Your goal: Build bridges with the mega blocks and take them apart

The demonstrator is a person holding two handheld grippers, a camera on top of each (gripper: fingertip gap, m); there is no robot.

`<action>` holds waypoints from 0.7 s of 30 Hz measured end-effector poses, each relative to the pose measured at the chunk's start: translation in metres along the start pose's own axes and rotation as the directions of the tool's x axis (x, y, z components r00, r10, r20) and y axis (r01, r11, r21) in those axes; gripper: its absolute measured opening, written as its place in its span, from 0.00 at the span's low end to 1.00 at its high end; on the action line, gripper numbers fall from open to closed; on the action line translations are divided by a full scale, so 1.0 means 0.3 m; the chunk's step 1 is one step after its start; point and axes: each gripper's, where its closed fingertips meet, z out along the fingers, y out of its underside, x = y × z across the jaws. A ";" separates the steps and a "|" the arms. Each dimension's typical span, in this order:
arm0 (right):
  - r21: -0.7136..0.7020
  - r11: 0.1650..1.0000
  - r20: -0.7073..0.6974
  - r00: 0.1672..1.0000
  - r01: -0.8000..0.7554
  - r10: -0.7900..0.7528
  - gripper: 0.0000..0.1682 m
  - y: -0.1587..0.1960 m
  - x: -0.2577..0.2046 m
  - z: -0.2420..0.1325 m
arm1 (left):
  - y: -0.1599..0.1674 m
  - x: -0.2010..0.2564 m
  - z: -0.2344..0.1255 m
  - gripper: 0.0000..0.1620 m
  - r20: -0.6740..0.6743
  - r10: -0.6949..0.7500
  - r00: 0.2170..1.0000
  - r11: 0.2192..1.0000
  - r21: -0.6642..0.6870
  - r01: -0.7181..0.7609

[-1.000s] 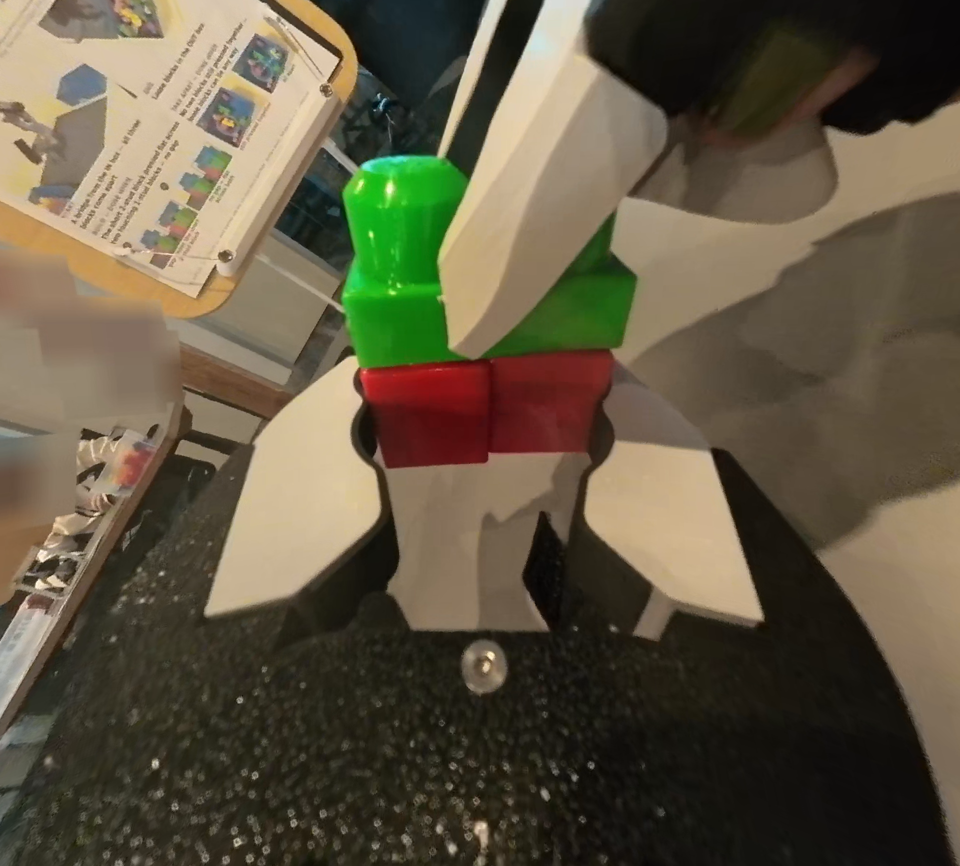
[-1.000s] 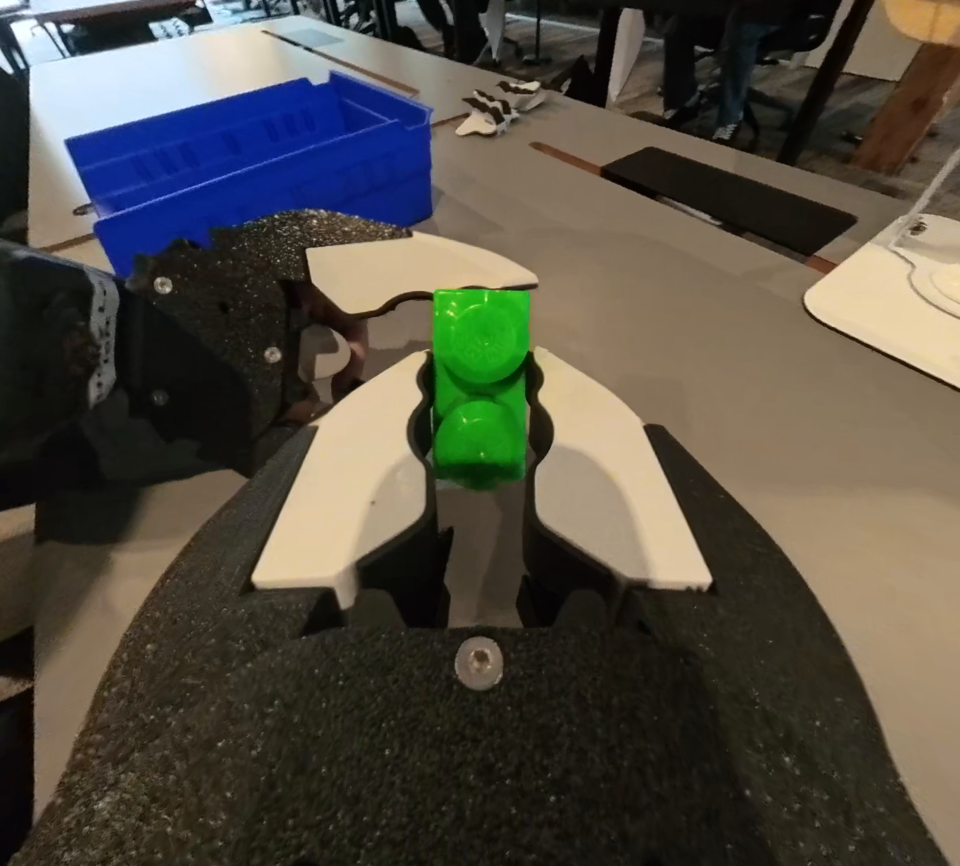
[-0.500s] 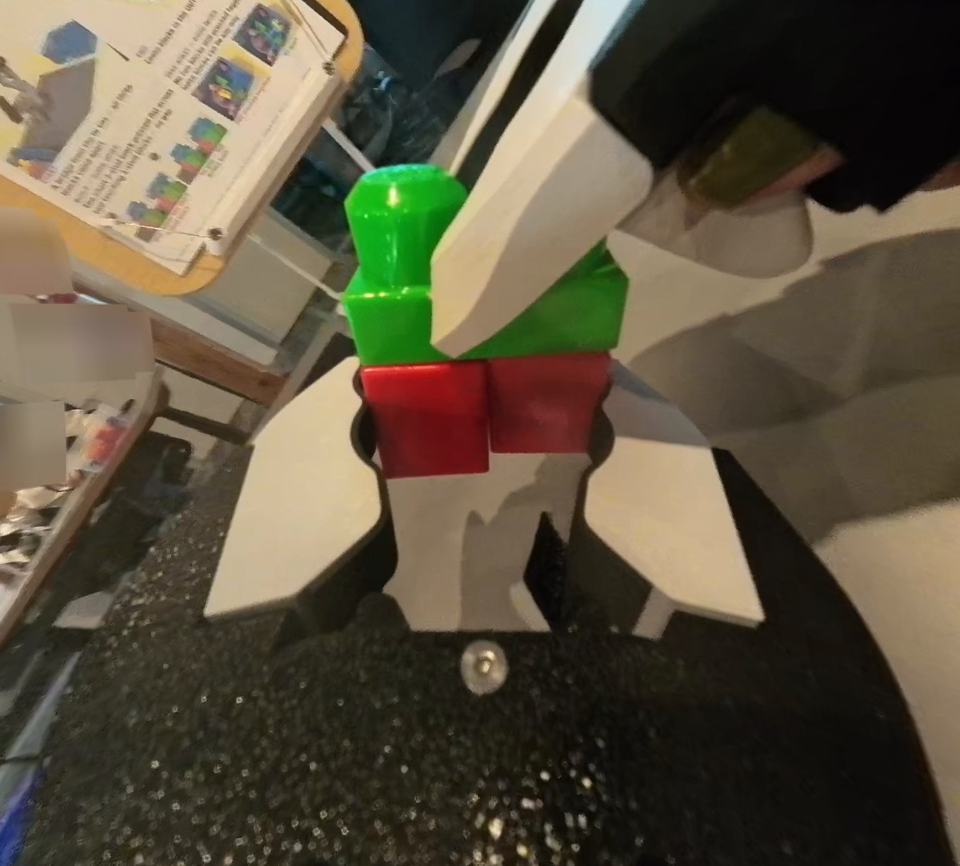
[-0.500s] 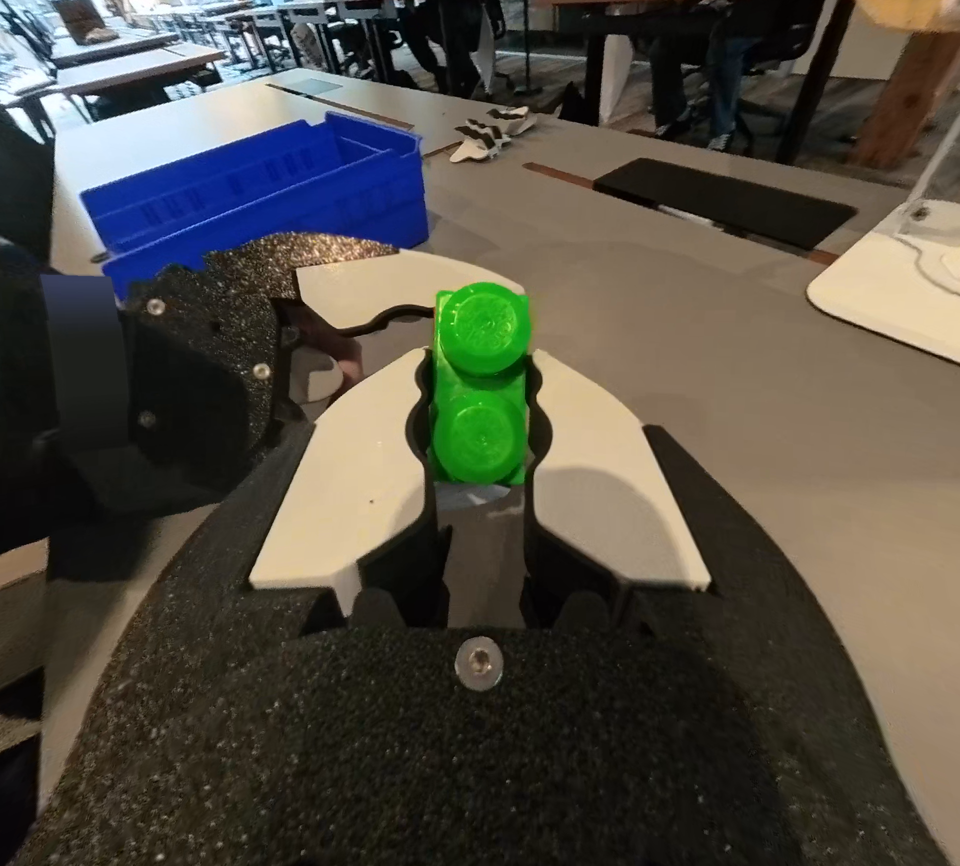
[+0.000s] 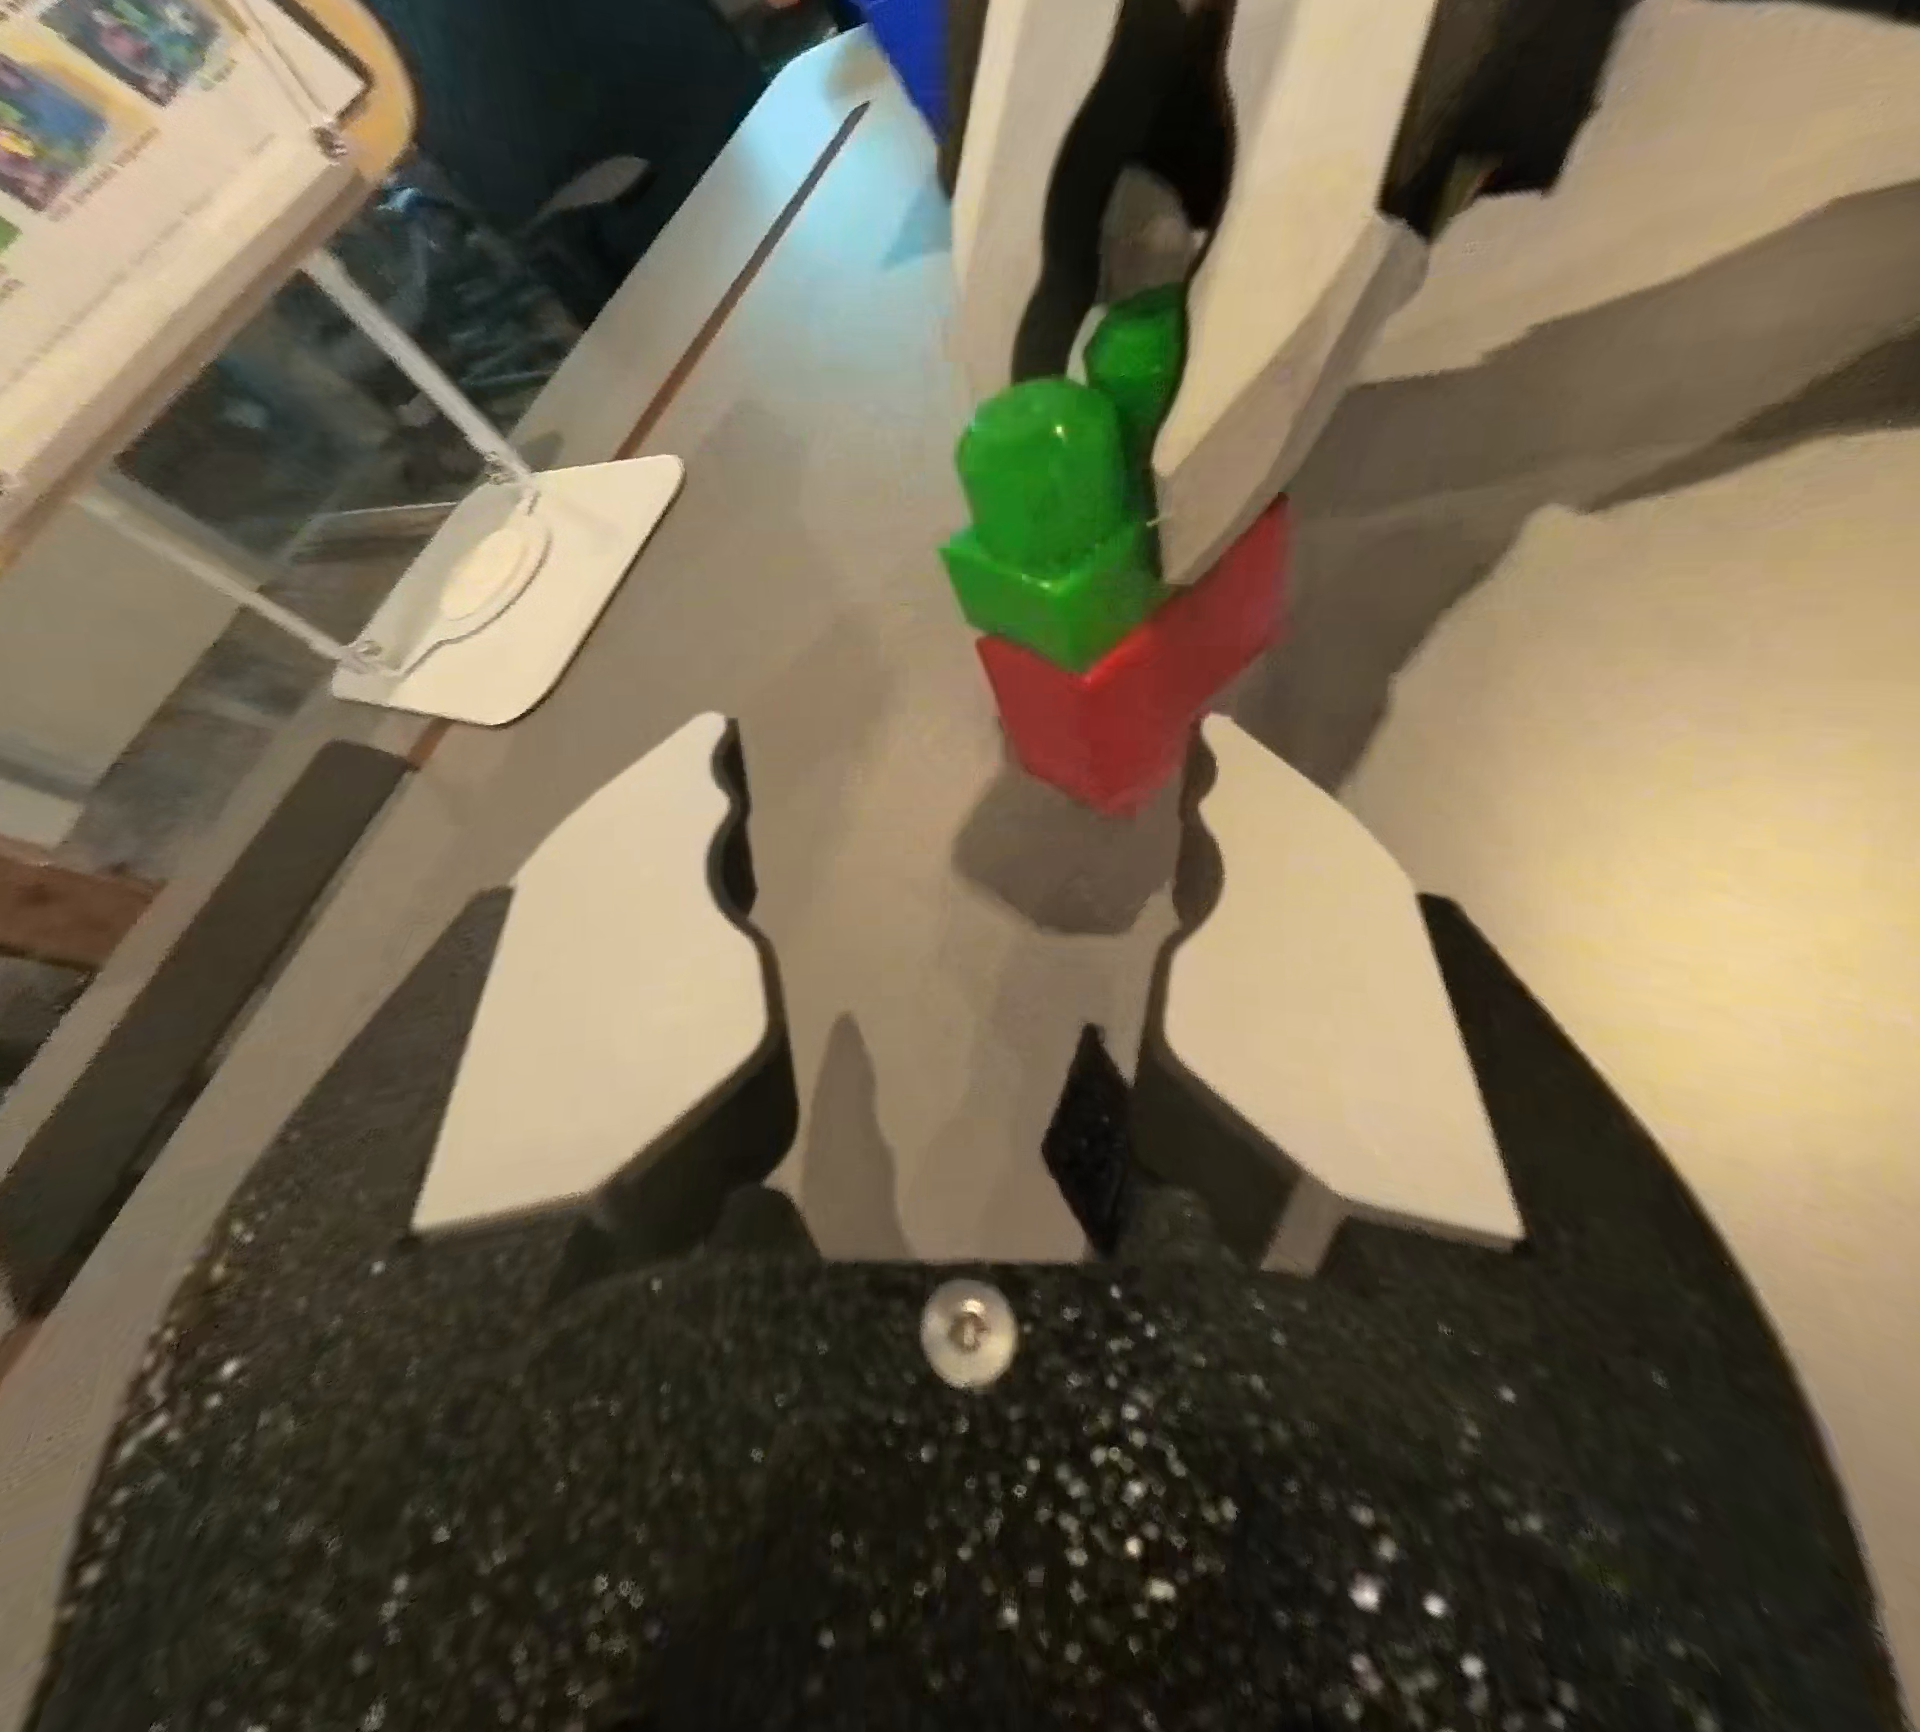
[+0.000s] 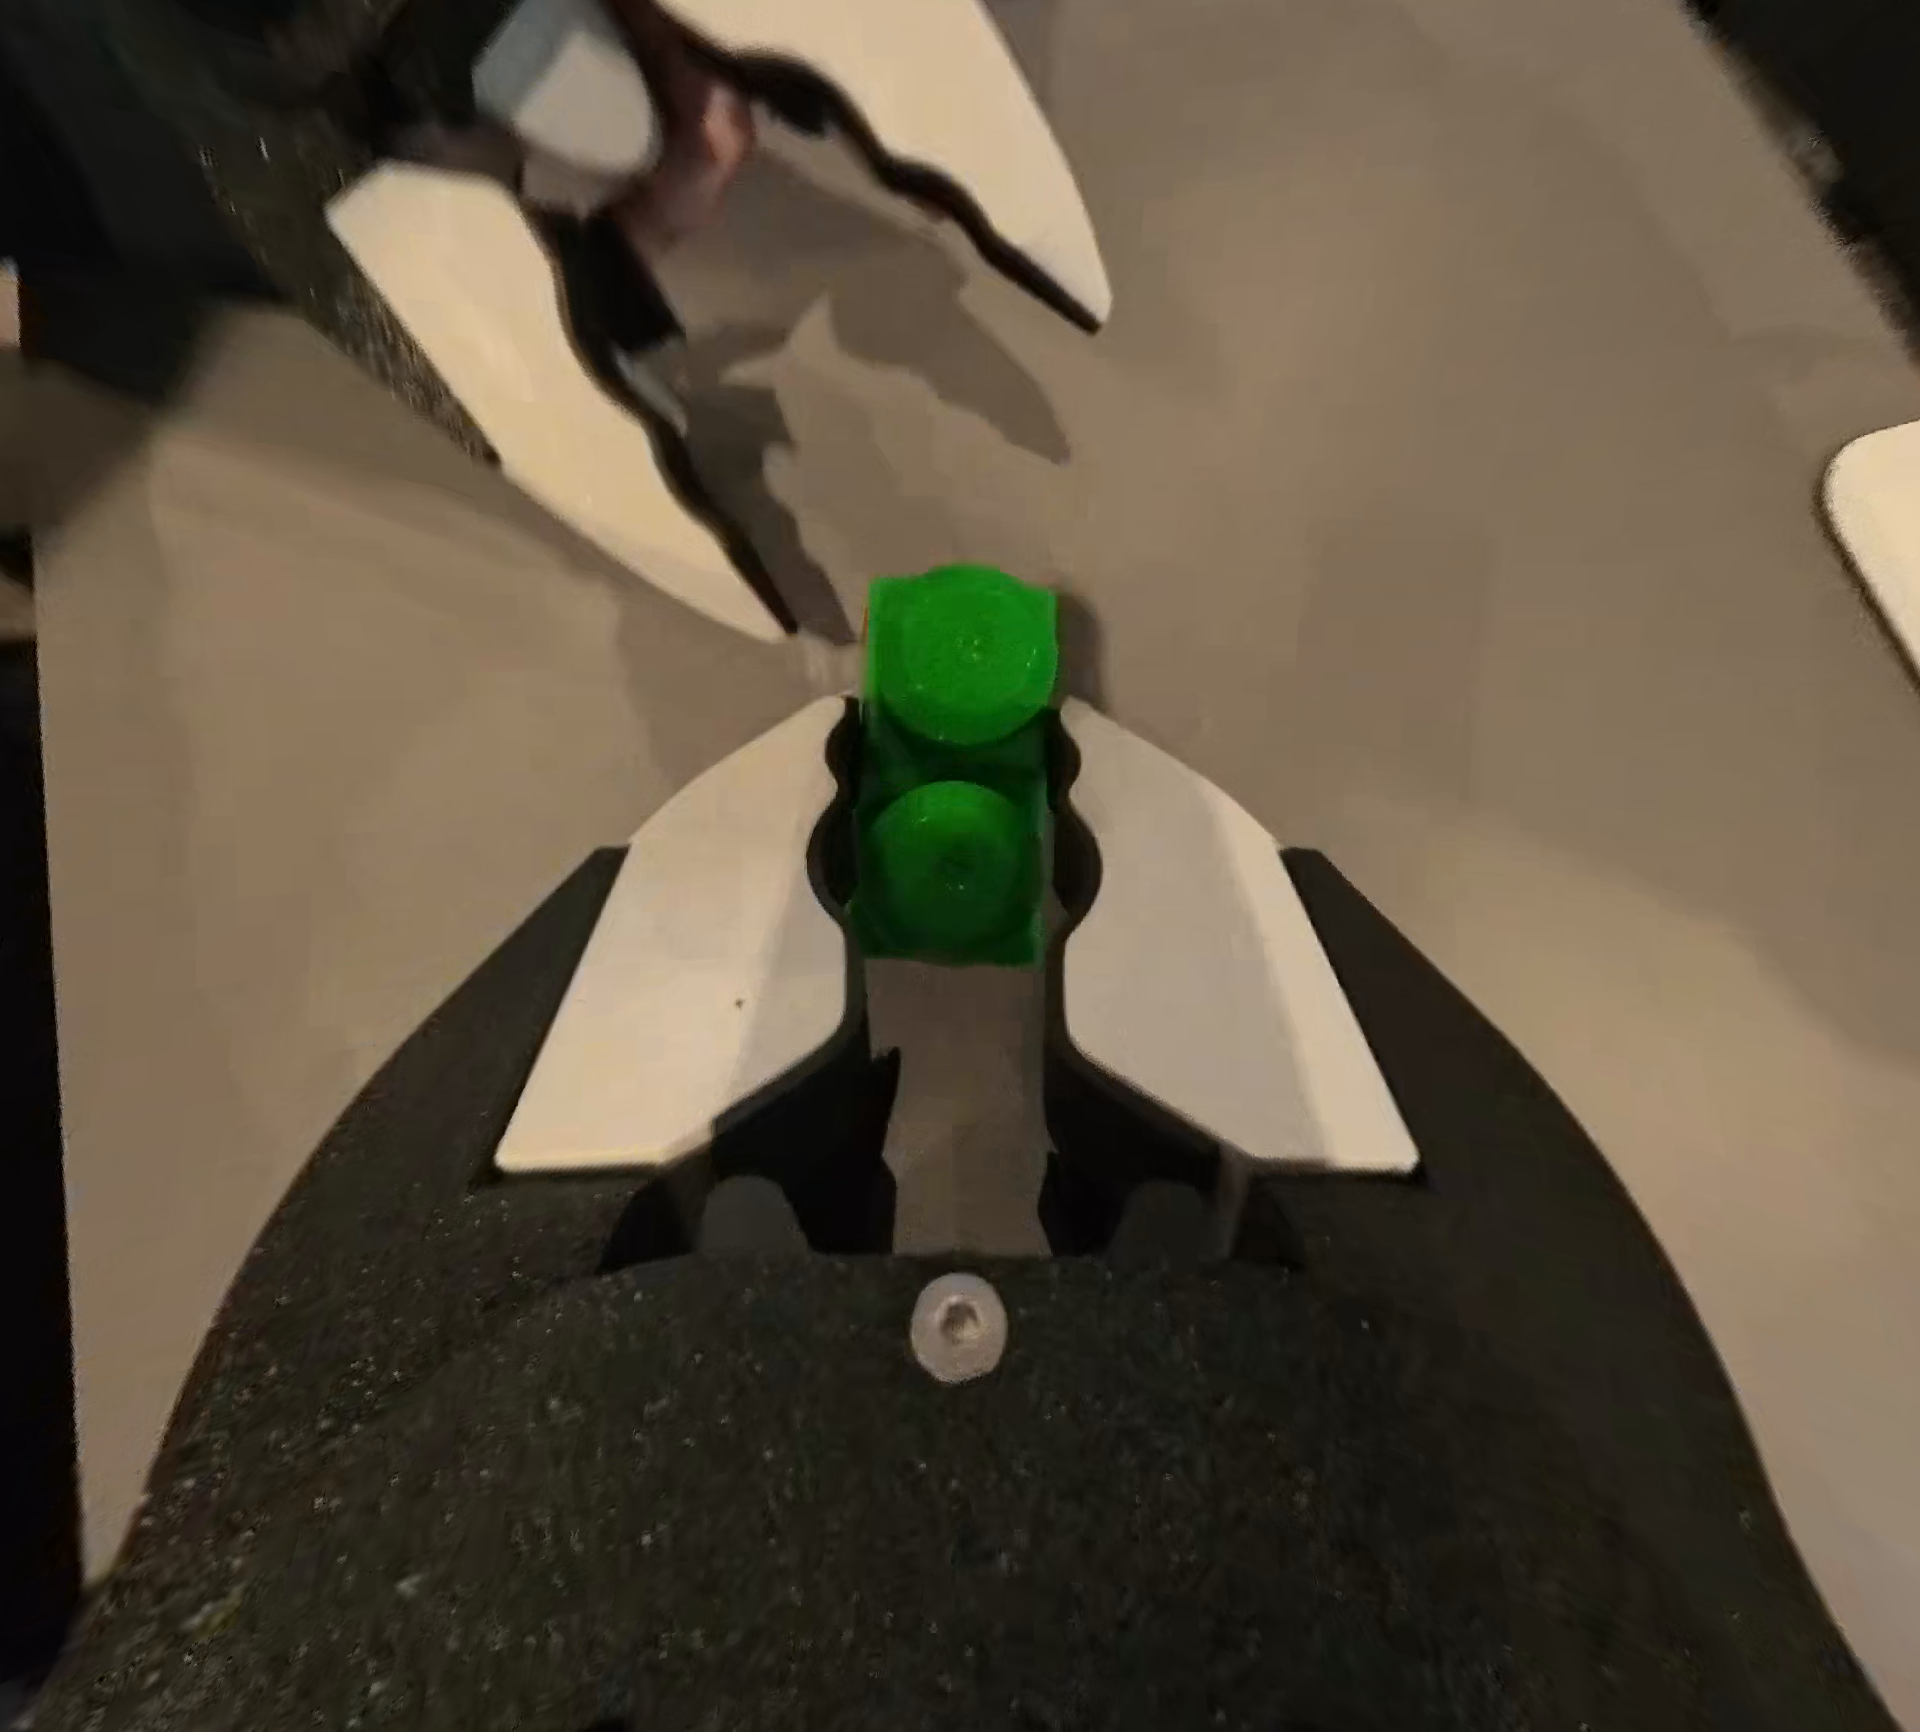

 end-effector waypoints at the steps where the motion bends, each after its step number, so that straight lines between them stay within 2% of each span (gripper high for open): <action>1: -0.039 0.999 0.034 0.999 0.027 -0.025 0.20 0.016 -0.009 0.004 | -0.003 0.012 -0.002 0.46 -0.037 -0.015 0.999 1.000 0.015 0.016; 7: -0.152 0.972 0.179 0.972 0.178 -0.150 0.20 0.081 -0.065 0.047 | 0.019 0.098 0.015 0.45 -0.228 -0.084 0.970 0.996 -0.020 0.082; 11: -0.088 0.974 0.228 0.956 0.210 -0.186 0.20 0.067 -0.103 0.055 | 0.058 0.166 0.036 0.43 -0.321 -0.106 0.941 0.992 -0.099 0.078; 15: -0.058 0.969 0.214 0.951 0.241 -0.224 0.20 0.062 -0.116 0.060 | 0.085 0.207 0.049 0.35 -0.363 -0.098 0.927 0.989 -0.141 0.049; 16: -0.058 0.969 0.197 0.954 0.242 -0.227 0.24 0.065 -0.114 0.055 | 0.089 0.214 0.051 0.35 -0.370 -0.097 0.924 0.988 -0.148 0.044; 17: -0.053 0.970 0.169 0.960 0.236 -0.224 0.33 0.066 -0.107 0.046 | 0.091 0.218 0.052 0.34 -0.372 -0.094 0.923 0.988 -0.151 0.040; 19: -0.023 0.975 0.119 0.969 0.219 -0.215 0.40 0.073 -0.099 0.017 | 0.095 0.220 0.055 0.34 -0.372 -0.092 0.924 0.987 -0.156 0.035; 21: -0.017 0.979 0.045 0.978 0.205 -0.204 0.43 0.100 -0.077 -0.005 | 0.093 0.215 0.058 0.33 -0.362 -0.089 0.928 0.988 -0.148 0.036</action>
